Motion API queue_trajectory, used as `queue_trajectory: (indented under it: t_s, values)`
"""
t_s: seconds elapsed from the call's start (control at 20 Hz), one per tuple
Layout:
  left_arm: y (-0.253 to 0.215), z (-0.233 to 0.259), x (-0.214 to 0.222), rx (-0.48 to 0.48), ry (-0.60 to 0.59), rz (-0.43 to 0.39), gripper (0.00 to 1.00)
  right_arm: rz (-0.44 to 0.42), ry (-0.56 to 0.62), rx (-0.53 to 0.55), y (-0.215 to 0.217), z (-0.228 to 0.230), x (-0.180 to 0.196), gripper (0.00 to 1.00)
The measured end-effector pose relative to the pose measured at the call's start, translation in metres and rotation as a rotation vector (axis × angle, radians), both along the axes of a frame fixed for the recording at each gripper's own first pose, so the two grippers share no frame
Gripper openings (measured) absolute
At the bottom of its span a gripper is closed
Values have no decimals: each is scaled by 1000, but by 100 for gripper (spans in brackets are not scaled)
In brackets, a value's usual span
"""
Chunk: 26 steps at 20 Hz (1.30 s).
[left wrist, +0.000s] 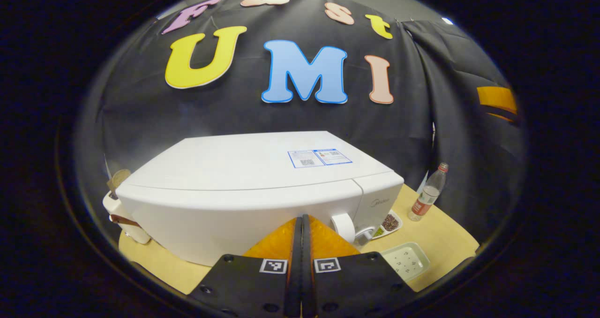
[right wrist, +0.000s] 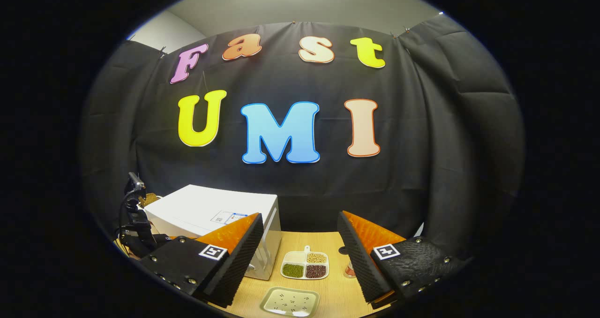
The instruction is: Open the microwave oven with the left hand, put the food in, and close the microwave oven.
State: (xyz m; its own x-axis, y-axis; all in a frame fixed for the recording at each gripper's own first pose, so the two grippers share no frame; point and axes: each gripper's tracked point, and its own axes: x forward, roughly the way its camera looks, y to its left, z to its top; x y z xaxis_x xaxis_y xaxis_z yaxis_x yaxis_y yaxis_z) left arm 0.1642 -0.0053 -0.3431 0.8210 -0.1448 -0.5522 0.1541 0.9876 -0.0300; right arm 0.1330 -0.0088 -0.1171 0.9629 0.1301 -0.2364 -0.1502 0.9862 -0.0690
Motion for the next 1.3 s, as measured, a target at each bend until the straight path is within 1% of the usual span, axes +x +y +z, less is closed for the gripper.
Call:
queue_trajectory:
  t_s: [0.15, 0.25, 0.3, 0.45, 0.6, 0.75, 0.85, 0.95, 1.1, 1.2, 1.3]
  values:
    - [0, -1, 0, 2, 7, -2, 7, -2, 1, 7, 2, 2, -5, 98]
    - [6, 15, 1, 36, -25, 11, 7, -6, -4, 16, 5, 6, -9, 98]
    - [10, 28, 3, 49, -53, 17, 7, -7, -8, 19, 6, 7, -12, 97]
    - [22, 77, 1, 49, -129, 33, 7, -4, -24, 27, 15, 15, -21, 97]
    - [43, 143, -15, 36, -237, 90, 7, 6, -47, 36, 29, 26, -33, 97]
    - [61, 219, -44, 44, -369, 116, 59, 20, -76, 45, 47, 41, -46, 97]
    - [73, 261, -64, 61, -435, 134, 94, 32, -96, 55, 60, 51, -56, 97]
    - [81, 295, -87, 62, -475, 146, 94, 38, -120, 61, 72, 64, -69, 97]
    - [87, 332, -115, 55, -516, 143, 94, 43, -139, 64, 86, 76, -92, 97]
    - [92, 345, -132, 57, -525, 142, 93, 40, -156, 64, 92, 86, -106, 97]
    - [102, 351, -149, 61, -522, 152, 94, 31, -166, 57, 98, 93, -120, 97]
